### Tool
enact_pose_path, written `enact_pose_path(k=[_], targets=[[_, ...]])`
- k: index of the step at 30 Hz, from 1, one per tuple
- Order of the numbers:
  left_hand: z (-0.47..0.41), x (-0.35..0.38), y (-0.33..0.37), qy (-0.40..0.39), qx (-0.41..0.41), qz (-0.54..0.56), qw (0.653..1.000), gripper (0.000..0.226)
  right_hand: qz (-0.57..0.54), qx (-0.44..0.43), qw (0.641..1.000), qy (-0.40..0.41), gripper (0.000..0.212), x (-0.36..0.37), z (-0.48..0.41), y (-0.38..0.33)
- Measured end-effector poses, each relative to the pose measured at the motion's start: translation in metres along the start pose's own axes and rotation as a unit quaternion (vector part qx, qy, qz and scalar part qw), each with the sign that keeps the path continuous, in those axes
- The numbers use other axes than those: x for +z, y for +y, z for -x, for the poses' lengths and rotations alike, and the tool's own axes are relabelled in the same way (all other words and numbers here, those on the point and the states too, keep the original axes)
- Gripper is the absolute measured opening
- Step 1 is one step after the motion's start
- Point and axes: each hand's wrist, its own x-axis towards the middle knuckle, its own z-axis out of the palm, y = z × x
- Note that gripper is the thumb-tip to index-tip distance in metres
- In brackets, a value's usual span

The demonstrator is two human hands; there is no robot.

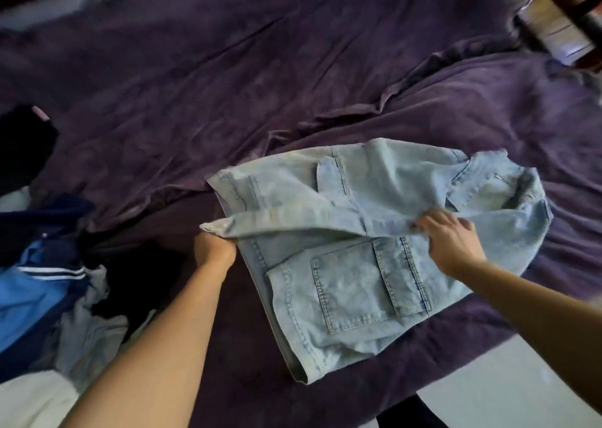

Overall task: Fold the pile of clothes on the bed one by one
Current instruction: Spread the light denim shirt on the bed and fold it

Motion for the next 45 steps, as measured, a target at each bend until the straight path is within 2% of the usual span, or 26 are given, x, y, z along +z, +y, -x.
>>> enact_pose_path(k=[2,4,6,8,10,11,12,13,15,16,17,18,19,21,22,24,26,28,32,34,37,40,41,45], targets=[[0.009,0.007,-0.024,-0.061,-0.113,0.144,0.981,0.028,0.019,0.073,0.992,-0.105,0.049,0.023,0.014,0.009],[0.016,0.006,-0.035,-0.123,-0.196,0.276,0.933,0.026,-0.032,0.140,0.978,-0.149,0.047,0.034,0.021,0.014],[0.015,0.004,-0.038,-0.144,-0.209,0.315,0.915,0.030,-0.110,0.206,0.966,-0.107,0.034,0.031,0.018,0.015],[0.012,0.006,-0.032,-0.139,-0.179,0.281,0.933,0.024,-0.164,0.236,0.956,-0.051,0.018,0.019,0.003,0.016],[0.014,0.015,-0.021,-0.139,-0.152,0.260,0.943,0.008,-0.236,0.274,0.932,-0.019,0.013,0.006,-0.019,0.014],[0.016,0.022,-0.017,-0.148,-0.149,0.260,0.942,0.016,-0.301,0.309,0.902,-0.011,0.013,0.003,-0.030,0.013],[0.018,0.031,-0.015,-0.165,-0.154,0.271,0.936,0.022,-0.379,0.358,0.853,-0.015,0.024,0.003,-0.038,0.011],[0.023,0.039,-0.015,-0.181,-0.161,0.278,0.930,0.025,-0.450,0.410,0.793,-0.034,0.034,0.004,-0.045,0.009],[0.031,0.052,-0.025,-0.161,-0.185,0.261,0.934,0.022,-0.565,0.456,0.683,-0.077,0.030,0.004,-0.058,0.007],[0.033,0.055,-0.035,-0.121,-0.194,0.223,0.948,0.015,-0.598,0.453,0.659,-0.065,0.024,0.002,-0.067,0.007],[0.037,0.056,-0.045,-0.069,-0.198,0.169,0.963,0.009,-0.616,0.441,0.652,-0.034,0.021,-0.001,-0.076,0.007],[0.039,0.056,-0.055,-0.022,-0.199,0.120,0.972,0.016,-0.621,0.422,0.660,0.010,0.021,-0.005,-0.085,0.008],[0.044,0.057,-0.062,0.002,-0.199,0.101,0.975,0.026,-0.611,0.396,0.684,0.047,0.024,-0.009,-0.091,0.009],[0.064,0.061,-0.066,-0.011,-0.185,0.140,0.973,0.045,-0.544,0.329,0.770,0.060,0.032,-0.011,-0.093,0.016],[0.077,0.064,-0.064,-0.036,-0.175,0.171,0.969,0.052,-0.491,0.289,0.821,0.030,0.034,-0.008,-0.088,0.021],[0.103,0.077,-0.064,-0.082,-0.174,0.202,0.960,0.057,-0.340,0.205,0.914,-0.087,0.043,0.004,-0.069,0.035],[0.124,0.093,-0.070,-0.107,-0.184,0.187,0.959,0.050,-0.112,0.115,0.968,-0.191,0.061,0.017,-0.048,0.047],[0.142,0.107,-0.078,-0.108,-0.185,0.168,0.962,0.029,0.031,0.042,0.978,-0.203,0.064,0.027,-0.041,0.056],[0.173,0.114,-0.100,-0.164,-0.190,0.185,0.950,0.017,-0.017,0.039,0.981,-0.188,0.025,0.019,-0.049,0.057],[0.181,0.106,-0.116,-0.204,-0.209,0.231,0.928,0.009,-0.018,0.034,0.982,-0.185,0.023,0.014,-0.051,0.058],[0.190,0.089,-0.147,-0.252,-0.234,0.265,0.901,0.016,0.002,0.019,0.982,-0.186,0.027,0.012,-0.036,0.061],[0.207,0.073,-0.182,-0.268,-0.229,0.198,0.915,0.017,0.027,0.020,0.970,-0.239,0.066,0.021,0.008,0.062],[0.212,0.070,-0.192,-0.253,-0.219,0.158,0.929,0.015,0.047,0.022,0.966,-0.255,0.070,0.029,0.025,0.062],[0.221,0.058,-0.204,-0.215,-0.177,-0.021,0.960,0.006,0.101,0.025,0.941,-0.321,0.055,0.063,0.090,0.062]])
